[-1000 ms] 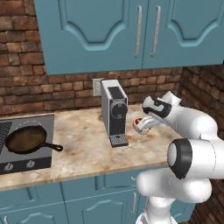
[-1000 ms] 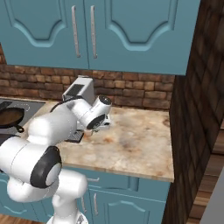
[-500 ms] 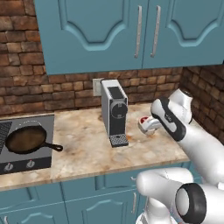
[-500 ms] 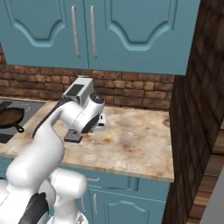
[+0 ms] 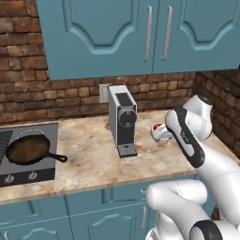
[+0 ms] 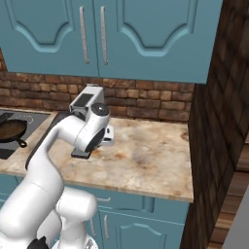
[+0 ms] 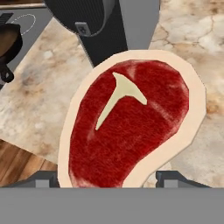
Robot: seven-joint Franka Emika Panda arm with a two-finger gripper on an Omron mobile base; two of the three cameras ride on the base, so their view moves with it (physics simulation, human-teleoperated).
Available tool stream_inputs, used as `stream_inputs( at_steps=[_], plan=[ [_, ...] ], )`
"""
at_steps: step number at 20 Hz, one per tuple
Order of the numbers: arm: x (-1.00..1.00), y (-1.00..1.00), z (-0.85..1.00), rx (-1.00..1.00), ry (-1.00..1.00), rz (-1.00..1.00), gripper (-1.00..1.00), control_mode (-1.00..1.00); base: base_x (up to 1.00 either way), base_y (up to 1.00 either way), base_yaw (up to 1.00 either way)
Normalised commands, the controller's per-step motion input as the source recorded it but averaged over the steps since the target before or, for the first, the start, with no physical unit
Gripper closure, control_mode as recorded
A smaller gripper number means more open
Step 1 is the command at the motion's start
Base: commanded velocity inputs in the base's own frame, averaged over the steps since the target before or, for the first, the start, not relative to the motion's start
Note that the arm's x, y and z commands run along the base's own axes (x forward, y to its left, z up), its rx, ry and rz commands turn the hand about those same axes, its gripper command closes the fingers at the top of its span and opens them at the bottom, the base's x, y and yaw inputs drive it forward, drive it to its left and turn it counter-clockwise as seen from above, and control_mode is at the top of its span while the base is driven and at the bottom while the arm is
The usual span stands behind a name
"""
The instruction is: Place both pans onto different burners. Then place the potato and the steak on different pans.
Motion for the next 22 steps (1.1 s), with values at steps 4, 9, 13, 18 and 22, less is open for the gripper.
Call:
stream_inputs(
  at_steps=[4,9,13,18,22],
  plan=[
    [0.00,0.00,0.07,-0.02,-0.01,-0.06,1.00,-1.00,0.00,0.00,0.00],
    [0.00,0.00,0.00,-0.07,-0.04,-0.06,1.00,-1.00,0.00,0.00,0.00],
    [0.00,0.00,0.00,-0.04,-0.03,-0.07,1.00,-1.00,0.00,0.00,0.00],
    [0.00,0.00,0.00,-0.01,-0.01,-0.02,1.00,1.00,-0.23,0.17,-0.12],
    [0.00,0.00,0.00,0.00,0.00,0.00,1.00,1.00,-0.43,0.61,-0.21]
  ],
)
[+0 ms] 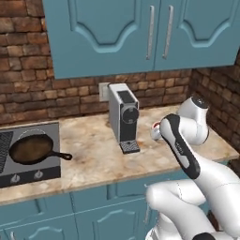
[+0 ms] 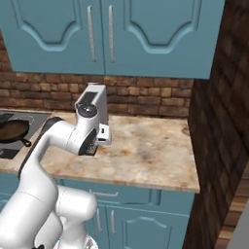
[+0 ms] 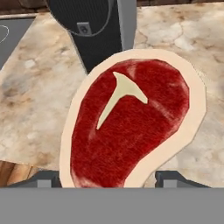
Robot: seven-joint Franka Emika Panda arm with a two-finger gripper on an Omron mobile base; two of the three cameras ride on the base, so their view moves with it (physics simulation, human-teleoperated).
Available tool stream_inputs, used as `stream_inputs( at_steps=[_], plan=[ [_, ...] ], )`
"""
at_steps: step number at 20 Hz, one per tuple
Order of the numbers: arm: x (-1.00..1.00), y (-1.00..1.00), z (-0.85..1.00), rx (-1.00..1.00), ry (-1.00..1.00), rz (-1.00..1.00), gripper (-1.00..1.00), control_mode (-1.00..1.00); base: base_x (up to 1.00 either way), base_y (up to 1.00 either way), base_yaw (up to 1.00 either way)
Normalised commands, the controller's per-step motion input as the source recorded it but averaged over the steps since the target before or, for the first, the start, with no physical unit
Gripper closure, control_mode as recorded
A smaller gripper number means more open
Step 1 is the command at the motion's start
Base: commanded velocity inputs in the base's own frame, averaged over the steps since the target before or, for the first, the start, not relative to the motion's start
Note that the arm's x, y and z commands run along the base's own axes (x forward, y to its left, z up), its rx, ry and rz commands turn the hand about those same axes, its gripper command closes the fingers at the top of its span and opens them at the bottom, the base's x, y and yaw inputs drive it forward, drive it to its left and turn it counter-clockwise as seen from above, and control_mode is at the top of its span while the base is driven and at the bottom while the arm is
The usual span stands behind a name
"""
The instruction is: Place both pans onto different burners. Then place the potato and the steak on different pans.
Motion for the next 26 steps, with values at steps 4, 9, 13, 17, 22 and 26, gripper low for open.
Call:
stream_inputs(
  at_steps=[4,9,13,17,22,26],
  plan=[
    [0.00,0.00,0.00,0.00,0.00,0.00,1.00,1.00,-0.24,0.94,-0.14],
    [0.00,0.00,0.00,0.00,0.00,0.00,1.00,1.00,-0.02,1.00,-0.02],
    [0.00,0.00,0.00,0.00,0.00,0.00,1.00,1.00,0.00,0.99,0.00],
    [0.00,0.00,0.00,0.00,0.00,0.00,1.00,1.00,0.00,0.84,0.00],
    [0.00,0.00,0.00,0.00,0.00,0.00,1.00,1.00,0.13,0.53,0.01],
    [0.00,0.00,0.00,0.00,0.00,0.00,1.00,1.00,0.44,0.31,0.07]
  ],
)
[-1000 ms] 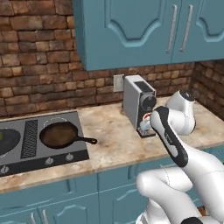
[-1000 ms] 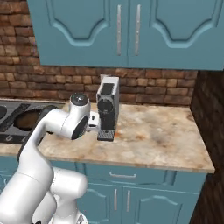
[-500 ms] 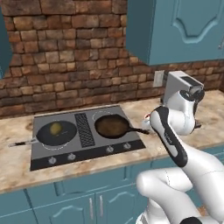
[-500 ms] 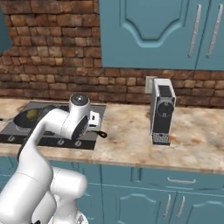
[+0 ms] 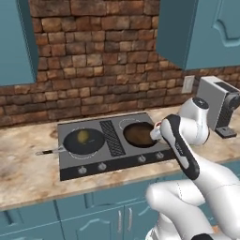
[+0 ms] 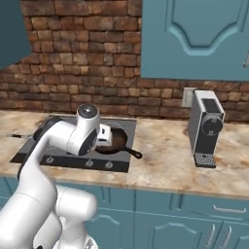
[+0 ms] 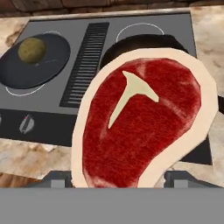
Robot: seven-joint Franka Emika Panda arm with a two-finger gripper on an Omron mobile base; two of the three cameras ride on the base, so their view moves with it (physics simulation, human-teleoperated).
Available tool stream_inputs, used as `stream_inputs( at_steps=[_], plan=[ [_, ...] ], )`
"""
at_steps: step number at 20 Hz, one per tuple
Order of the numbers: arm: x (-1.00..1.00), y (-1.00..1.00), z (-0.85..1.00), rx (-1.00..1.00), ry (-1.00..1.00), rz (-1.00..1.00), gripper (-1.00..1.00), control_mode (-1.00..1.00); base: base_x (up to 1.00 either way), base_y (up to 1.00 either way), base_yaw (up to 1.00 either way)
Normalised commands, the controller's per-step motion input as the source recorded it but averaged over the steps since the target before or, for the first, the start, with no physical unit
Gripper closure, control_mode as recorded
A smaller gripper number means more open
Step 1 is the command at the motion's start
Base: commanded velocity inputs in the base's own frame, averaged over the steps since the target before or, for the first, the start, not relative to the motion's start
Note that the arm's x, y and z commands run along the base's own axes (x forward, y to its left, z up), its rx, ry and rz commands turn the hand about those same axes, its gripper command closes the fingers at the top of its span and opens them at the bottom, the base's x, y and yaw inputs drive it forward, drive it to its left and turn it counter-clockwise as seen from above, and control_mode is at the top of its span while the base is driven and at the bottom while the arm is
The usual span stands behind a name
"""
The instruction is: Place both pans onto different burners. Then place the potato and the steak on different pans.
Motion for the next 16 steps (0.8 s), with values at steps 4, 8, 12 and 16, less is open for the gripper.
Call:
stream_inputs(
  at_steps=[4,8,12,16],
  plan=[
    [0.00,0.00,0.00,0.00,0.00,0.00,1.00,1.00,0.60,0.09,0.04],
    [0.00,0.00,0.00,0.00,0.00,0.00,1.00,1.00,0.50,0.05,0.01],
    [0.00,0.00,0.00,0.00,0.00,0.00,1.00,1.00,0.42,0.08,0.01],
    [0.16,0.04,0.00,0.00,0.00,0.00,1.00,-1.00,0.40,0.09,0.00]
  ],
)
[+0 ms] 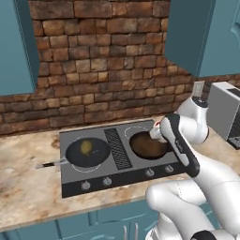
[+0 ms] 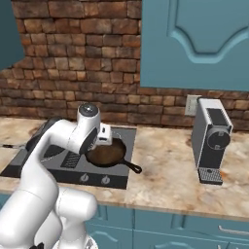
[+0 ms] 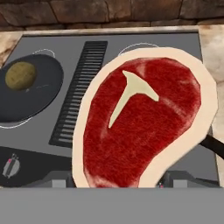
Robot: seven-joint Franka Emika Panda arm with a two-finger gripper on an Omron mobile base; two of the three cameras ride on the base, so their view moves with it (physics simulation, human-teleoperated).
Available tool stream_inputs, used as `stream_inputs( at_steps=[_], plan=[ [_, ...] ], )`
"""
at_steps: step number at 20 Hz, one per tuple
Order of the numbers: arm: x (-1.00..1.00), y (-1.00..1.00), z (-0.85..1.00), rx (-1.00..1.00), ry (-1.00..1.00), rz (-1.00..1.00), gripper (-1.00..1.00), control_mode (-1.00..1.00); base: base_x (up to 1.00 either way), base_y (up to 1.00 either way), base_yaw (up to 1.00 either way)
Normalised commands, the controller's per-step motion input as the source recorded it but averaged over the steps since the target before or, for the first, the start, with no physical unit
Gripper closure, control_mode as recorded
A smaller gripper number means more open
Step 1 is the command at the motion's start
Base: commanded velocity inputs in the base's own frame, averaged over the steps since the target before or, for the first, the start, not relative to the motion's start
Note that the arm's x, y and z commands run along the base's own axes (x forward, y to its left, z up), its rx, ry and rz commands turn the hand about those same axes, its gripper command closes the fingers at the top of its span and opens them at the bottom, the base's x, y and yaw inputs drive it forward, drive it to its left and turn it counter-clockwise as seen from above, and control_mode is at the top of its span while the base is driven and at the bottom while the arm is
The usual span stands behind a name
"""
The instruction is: Place both pans onto different burners. Then place the potato and the steak on different pans.
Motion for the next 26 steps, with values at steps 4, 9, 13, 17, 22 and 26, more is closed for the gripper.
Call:
stream_inputs(
  at_steps=[4,9,13,17,22,26],
  plan=[
    [0.71,0.17,-0.01,0.00,0.02,0.00,1.00,-1.00,0.00,0.00,0.00],
    [0.67,0.11,-0.11,0.00,0.03,0.00,1.00,-1.00,0.00,0.00,0.00],
    [0.45,0.00,-0.23,-0.02,0.00,0.00,1.00,-1.00,0.00,0.00,0.00],
    [0.27,-0.10,-0.39,0.00,0.03,0.00,1.00,-1.00,0.00,0.00,0.00],
    [0.07,-0.10,-0.68,0.00,0.00,0.00,1.00,-1.00,0.00,0.00,0.00],
    [0.16,-0.01,-0.57,0.00,0.00,0.00,1.00,-1.00,0.00,0.00,0.00]
  ],
)
